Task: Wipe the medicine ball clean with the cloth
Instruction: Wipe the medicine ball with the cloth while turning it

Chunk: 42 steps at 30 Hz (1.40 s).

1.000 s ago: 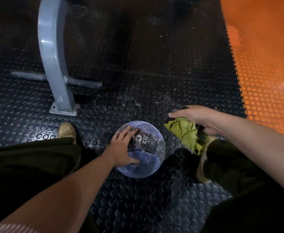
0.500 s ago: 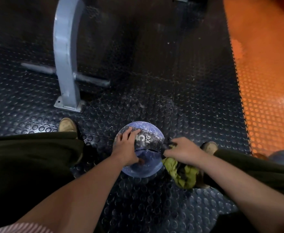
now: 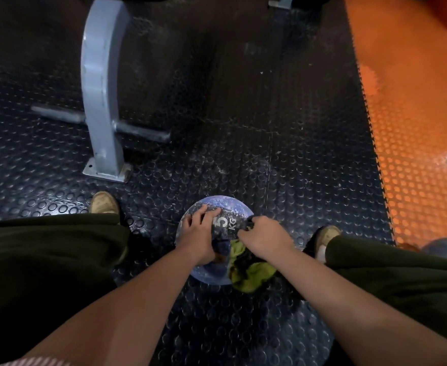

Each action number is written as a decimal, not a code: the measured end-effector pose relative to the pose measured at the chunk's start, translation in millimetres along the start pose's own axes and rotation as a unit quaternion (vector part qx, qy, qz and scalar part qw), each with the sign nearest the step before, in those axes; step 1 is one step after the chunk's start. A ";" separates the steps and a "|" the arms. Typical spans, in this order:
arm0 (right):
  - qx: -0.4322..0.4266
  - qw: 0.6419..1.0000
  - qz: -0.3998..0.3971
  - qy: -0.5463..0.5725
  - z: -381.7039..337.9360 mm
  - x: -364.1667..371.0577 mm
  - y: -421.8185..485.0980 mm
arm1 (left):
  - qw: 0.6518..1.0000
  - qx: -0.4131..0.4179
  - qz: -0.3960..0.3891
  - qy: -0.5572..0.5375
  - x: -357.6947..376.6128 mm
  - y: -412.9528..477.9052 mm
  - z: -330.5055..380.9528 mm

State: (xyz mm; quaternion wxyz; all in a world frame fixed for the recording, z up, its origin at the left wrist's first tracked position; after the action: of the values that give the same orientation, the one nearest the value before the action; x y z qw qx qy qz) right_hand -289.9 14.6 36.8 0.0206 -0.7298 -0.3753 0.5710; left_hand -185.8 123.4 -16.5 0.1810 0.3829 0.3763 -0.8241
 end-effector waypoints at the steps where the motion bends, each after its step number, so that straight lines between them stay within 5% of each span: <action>1: 0.004 1.000 0.022 0.010 -0.5 3.4 0.3 | 1.000 0.000 0.001 -0.005 -0.4 -1.0 0.1; 8: -0.043 0.991 0.119 0.047 4.8 22.3 10.5 | 1.000 0.004 0.008 -0.010 3.7 -1.0 -2.4; 12: -0.050 0.992 0.094 0.065 8.8 26.9 14.7 | 1.000 0.008 0.013 -0.004 4.4 -0.6 -1.8; 18: -0.117 0.985 0.050 -0.114 9.1 25.8 8.0 | 1.000 0.011 0.006 -0.014 1.8 0.6 -5.9; 42: -0.142 0.988 0.040 -0.036 10.1 47.4 -16.3 | 0.999 -0.008 -0.043 -0.005 16.1 -0.1 -10.9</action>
State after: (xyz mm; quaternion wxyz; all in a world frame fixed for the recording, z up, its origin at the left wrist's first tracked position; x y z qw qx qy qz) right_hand -303.8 49.4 2.0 -0.1196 -0.7188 -0.4240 0.5378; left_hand -190.8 131.5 -33.3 0.1500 0.3604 0.3981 -0.8301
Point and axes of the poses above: each hand's wrist, its own y-axis towards the middle knuckle, its own x-axis out of the palm, z = x × y, the point moved 2 cm from there along y, towards the middle knuckle, and after that the axes turned 10 degrees about z, right-handed, at the moved point
